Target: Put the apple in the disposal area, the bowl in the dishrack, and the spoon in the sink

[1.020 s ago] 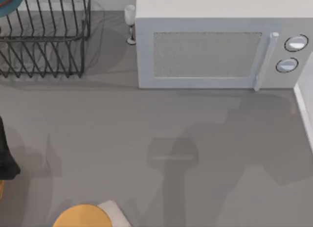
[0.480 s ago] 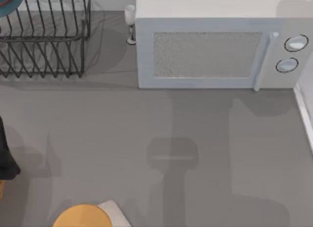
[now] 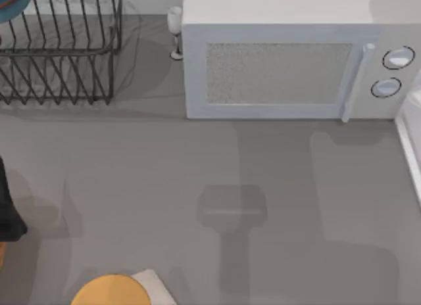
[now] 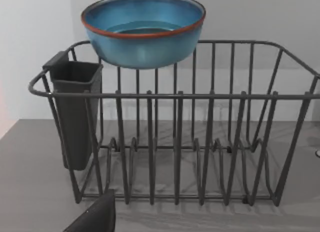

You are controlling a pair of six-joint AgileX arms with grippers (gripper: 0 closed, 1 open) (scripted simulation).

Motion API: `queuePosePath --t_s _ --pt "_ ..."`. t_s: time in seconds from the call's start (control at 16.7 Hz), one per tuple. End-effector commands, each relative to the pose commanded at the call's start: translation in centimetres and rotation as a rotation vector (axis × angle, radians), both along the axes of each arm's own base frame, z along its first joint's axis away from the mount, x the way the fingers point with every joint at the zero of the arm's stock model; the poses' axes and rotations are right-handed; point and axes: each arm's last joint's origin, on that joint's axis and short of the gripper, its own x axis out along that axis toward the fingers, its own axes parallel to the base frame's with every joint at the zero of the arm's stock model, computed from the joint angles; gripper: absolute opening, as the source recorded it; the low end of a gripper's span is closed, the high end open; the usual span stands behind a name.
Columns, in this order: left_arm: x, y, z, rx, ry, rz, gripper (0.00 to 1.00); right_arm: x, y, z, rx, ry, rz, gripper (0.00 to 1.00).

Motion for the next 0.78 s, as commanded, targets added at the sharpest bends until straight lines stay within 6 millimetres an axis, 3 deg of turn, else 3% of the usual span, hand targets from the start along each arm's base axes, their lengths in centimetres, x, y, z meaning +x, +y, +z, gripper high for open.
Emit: queuePosePath --t_s 0.36,0.78 --pt "0.0 0.0 0.0 0.0 0.0 0.0 1.0 0.2 -0.2 -0.5 -0.001 -0.007 0.0 0.0" --pt "0.0 0.0 0.0 0.0 0.0 0.0 1.0 0.2 0.0 -3.8 0.002 0.011 0.002 0.0"
